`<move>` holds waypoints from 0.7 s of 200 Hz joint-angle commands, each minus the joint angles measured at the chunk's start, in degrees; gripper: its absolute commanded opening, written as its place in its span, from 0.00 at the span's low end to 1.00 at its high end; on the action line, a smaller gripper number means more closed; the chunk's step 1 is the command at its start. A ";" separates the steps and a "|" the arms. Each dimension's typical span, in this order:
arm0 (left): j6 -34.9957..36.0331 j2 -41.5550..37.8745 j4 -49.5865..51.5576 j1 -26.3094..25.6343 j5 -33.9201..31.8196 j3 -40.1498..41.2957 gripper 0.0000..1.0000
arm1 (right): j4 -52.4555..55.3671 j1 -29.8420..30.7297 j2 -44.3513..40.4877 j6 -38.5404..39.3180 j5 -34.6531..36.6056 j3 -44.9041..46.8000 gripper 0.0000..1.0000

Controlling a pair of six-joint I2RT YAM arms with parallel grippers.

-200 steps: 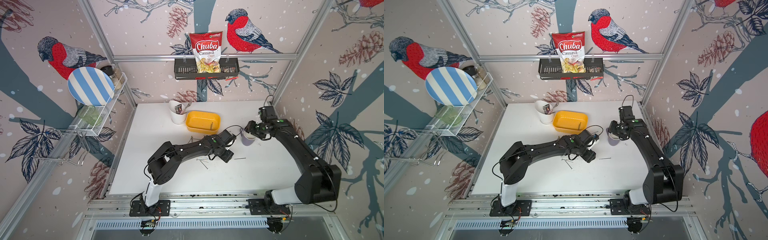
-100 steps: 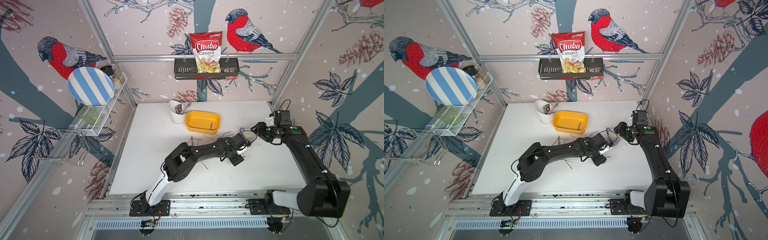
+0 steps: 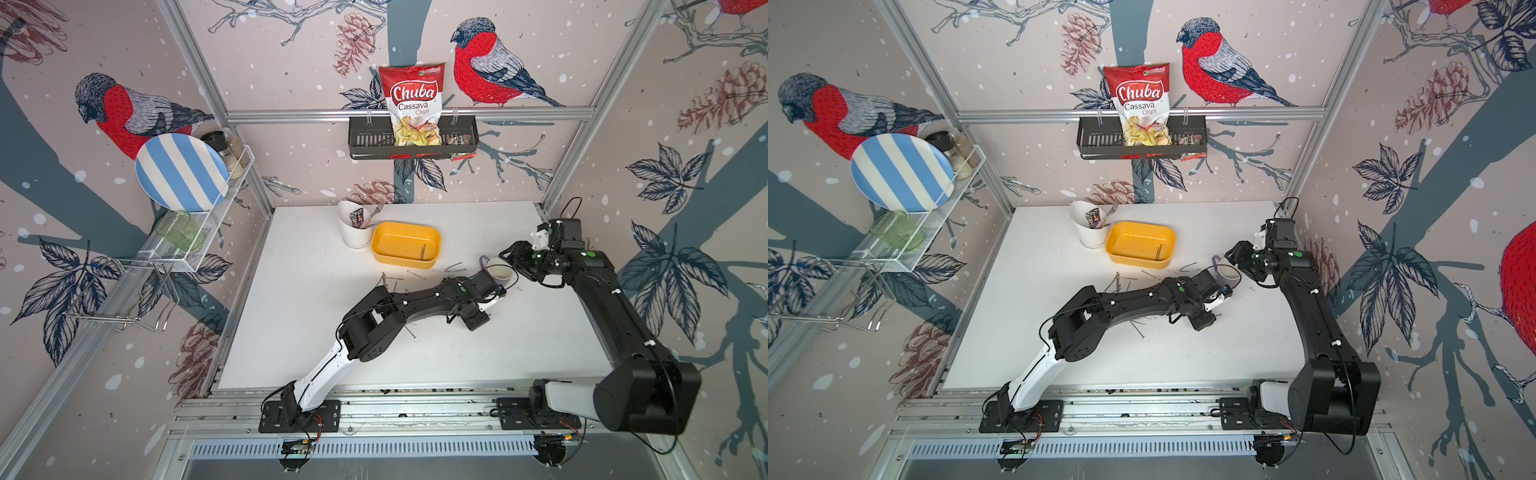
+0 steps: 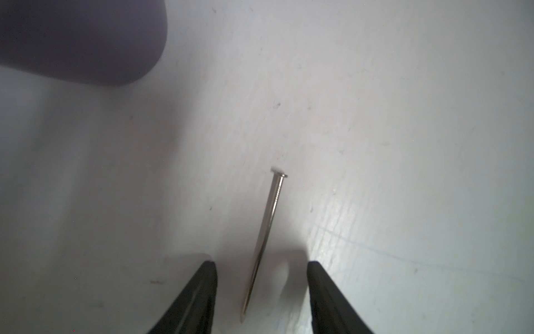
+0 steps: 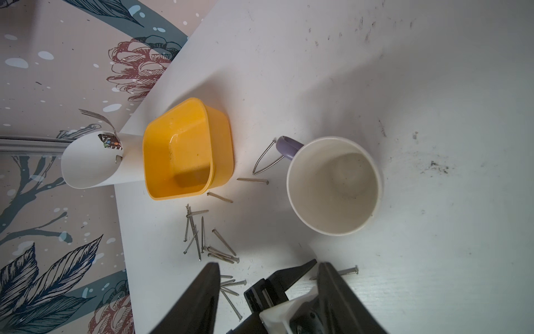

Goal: Put the nails on the desktop into the storage box
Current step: Pick up the nail from the center of the board.

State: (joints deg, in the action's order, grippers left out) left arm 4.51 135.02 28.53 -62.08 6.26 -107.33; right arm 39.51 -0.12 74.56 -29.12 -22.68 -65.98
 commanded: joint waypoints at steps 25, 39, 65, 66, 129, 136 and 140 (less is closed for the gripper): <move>-0.28 2.45 0.88 -0.93 -0.37 -0.55 0.41 | -0.84 0.03 -0.45 -0.50 -0.97 -0.64 0.58; -0.72 3.03 0.91 -0.94 -0.37 -0.86 0.32 | -0.86 0.03 -0.56 -0.49 -0.87 -0.70 0.58; -0.82 3.59 2.23 -0.94 -0.81 -0.91 0.14 | -0.87 0.02 -0.89 -0.53 -0.70 -0.53 0.58; -0.78 3.59 2.36 -0.94 -0.86 -0.93 0.14 | -0.85 0.03 -0.95 -0.47 -0.70 -0.55 0.58; -0.76 1.50 6.20 -1.46 -3.68 5.77 0.00 | -2.45 0.03 -0.54 -1.19 -1.27 -0.21 0.59; -1.48 1.00 6.26 -1.46 -4.11 7.20 0.00 | -2.67 -0.02 -0.44 -1.36 -1.37 -0.21 0.59; -1.83 0.68 6.19 -1.38 -4.30 7.98 0.00 | -2.81 0.00 -0.45 -1.42 -1.47 -0.21 0.59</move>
State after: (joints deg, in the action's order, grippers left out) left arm 4.36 135.37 20.88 -63.18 3.29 -103.48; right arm 39.11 -0.12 73.93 -29.91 -23.07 -66.28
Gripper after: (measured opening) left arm 0.064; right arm 0.584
